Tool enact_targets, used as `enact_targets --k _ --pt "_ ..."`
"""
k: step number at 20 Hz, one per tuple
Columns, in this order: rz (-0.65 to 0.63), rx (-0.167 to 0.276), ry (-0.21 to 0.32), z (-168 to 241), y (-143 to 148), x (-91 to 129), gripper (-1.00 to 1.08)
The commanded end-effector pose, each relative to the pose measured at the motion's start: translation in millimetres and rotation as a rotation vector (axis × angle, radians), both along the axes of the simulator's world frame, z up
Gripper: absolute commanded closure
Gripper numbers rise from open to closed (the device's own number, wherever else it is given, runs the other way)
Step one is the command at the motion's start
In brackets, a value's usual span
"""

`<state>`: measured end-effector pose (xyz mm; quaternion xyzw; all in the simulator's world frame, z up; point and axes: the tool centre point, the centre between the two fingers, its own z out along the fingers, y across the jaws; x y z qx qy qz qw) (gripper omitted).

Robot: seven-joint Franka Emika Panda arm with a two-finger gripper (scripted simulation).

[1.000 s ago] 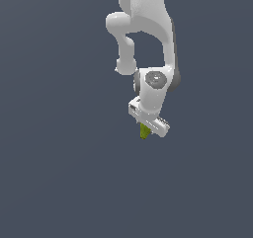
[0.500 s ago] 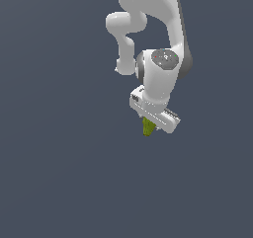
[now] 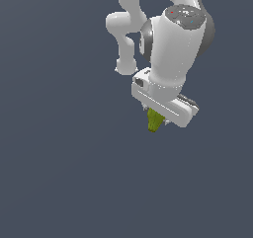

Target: Pick up the object and move it to a goal position.

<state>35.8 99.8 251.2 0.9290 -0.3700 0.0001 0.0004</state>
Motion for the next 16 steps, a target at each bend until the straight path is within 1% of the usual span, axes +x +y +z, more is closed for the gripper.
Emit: enact_targets --k 1,8,16 --pt "0.000 0.000 -0.001 20 1 7 1.08" --pt "0.000 0.000 0.000 52 3 21 1.08" --pt "0.001 0.001 0.000 64 4 27 1.08"
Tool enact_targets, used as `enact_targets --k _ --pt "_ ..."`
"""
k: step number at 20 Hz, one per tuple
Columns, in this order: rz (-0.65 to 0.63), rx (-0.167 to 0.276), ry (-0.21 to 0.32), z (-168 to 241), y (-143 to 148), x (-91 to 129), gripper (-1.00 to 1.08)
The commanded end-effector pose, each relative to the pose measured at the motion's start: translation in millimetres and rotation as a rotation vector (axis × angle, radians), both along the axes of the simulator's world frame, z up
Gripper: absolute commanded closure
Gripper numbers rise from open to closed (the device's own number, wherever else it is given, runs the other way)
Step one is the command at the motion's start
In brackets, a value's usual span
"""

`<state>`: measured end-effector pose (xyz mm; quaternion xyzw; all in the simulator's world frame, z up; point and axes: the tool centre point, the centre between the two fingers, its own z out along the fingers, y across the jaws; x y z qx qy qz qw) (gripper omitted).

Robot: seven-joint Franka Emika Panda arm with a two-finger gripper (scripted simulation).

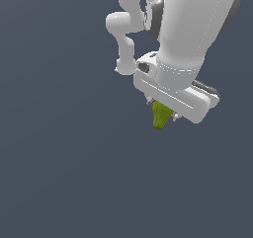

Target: Pick up the object and move it to a goal position.

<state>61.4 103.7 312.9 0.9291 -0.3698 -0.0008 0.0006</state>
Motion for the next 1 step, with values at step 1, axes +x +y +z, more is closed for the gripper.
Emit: enact_targets --k 1 --pt "0.000 0.000 -0.002 2.6 0.2 1.0 1.08"
